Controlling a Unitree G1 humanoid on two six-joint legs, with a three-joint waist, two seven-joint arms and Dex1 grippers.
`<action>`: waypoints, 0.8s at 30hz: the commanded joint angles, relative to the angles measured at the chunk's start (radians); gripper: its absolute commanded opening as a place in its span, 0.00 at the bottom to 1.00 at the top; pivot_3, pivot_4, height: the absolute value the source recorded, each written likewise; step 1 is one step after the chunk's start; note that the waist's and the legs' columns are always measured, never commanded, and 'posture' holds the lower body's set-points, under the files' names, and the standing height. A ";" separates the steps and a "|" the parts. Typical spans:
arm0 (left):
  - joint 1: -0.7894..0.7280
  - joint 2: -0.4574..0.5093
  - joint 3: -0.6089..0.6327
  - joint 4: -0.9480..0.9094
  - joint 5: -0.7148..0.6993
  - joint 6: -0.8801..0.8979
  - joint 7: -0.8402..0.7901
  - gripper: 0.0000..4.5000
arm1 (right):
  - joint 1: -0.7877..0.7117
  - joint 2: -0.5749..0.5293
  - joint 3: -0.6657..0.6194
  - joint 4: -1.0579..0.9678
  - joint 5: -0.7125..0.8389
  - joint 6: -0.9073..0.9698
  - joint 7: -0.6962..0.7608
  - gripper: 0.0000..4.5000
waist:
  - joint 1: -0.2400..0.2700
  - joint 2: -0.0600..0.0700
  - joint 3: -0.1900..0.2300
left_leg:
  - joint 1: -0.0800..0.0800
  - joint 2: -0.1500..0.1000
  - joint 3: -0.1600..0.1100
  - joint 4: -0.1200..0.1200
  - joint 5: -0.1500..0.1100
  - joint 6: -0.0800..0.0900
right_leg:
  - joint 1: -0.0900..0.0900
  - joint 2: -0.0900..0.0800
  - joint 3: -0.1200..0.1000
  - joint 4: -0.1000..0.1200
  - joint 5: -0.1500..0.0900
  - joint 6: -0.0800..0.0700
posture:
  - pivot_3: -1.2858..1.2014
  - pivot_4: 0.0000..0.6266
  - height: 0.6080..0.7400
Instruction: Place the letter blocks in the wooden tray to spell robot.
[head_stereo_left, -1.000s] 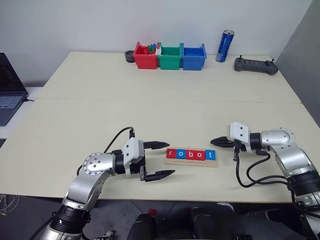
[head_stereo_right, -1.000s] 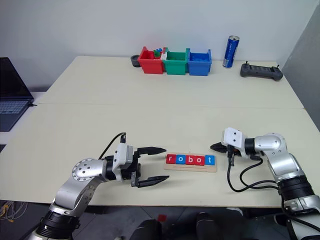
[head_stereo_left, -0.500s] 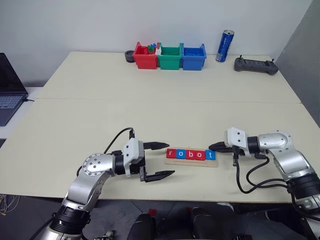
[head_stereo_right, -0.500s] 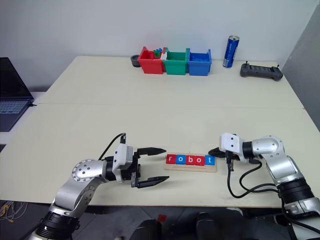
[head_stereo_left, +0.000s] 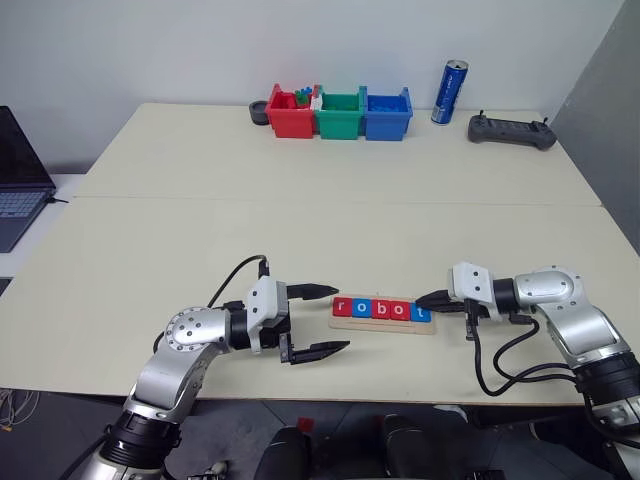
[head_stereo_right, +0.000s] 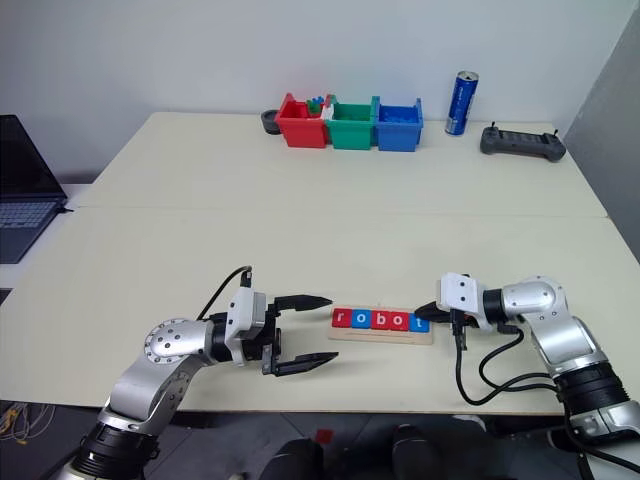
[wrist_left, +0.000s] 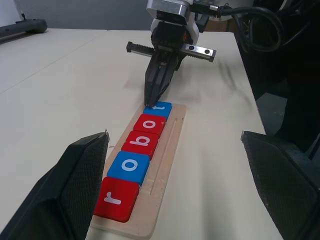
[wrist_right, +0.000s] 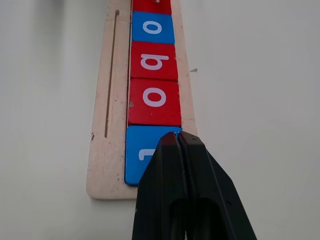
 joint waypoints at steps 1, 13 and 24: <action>0.000 0.009 0.012 -0.025 0.003 -0.013 0.001 1.00 | 0.005 -0.059 -0.067 -0.092 0.068 0.054 0.033 0.01 | 0.001 0.000 0.000 | 0.000 0.000 0.000 0.000 0.000 0.000 | 0.000 0.000 0.000 0.000 0.000 0.000 | 0.52 0.24 1.00; -0.014 0.028 0.011 0.004 0.081 -0.010 0.055 1.00 | 0.132 -0.206 -0.155 -0.247 0.205 0.239 0.093 0.83 | 0.002 0.000 0.000 | 0.000 0.000 0.000 0.000 0.000 0.000 | 0.000 0.000 0.000 -0.001 0.000 0.000 | 0.52 0.24 1.00; -0.015 0.049 0.018 0.025 0.106 -0.016 0.041 1.00 | 0.166 -0.196 -0.161 -0.276 0.198 0.263 0.035 0.99 | 0.004 0.000 0.001 | -0.001 0.000 0.000 0.000 0.000 0.000 | 0.000 0.000 0.000 -0.002 0.000 0.000 | 0.52 0.24 1.00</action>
